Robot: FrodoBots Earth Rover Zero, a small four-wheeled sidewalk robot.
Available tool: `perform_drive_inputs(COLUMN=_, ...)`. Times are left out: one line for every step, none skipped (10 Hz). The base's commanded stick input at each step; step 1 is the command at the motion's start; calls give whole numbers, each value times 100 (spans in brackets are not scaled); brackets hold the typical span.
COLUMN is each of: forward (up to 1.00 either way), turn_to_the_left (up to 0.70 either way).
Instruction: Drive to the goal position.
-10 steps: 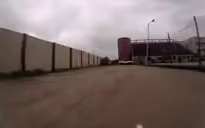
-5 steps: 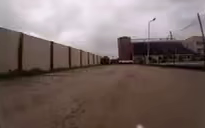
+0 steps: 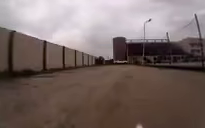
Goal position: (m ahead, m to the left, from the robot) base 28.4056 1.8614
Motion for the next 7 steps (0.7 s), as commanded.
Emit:
perform_drive_inputs(forward=70, turn_to_the_left=-35)
perform_drive_inputs(forward=70, turn_to_the_left=-35)
perform_drive_inputs(forward=70, turn_to_the_left=-35)
perform_drive_inputs(forward=70, turn_to_the_left=-35)
perform_drive_inputs(forward=70, turn_to_the_left=-34)
perform_drive_inputs(forward=70, turn_to_the_left=-27)
perform_drive_inputs(forward=70, turn_to_the_left=-4)
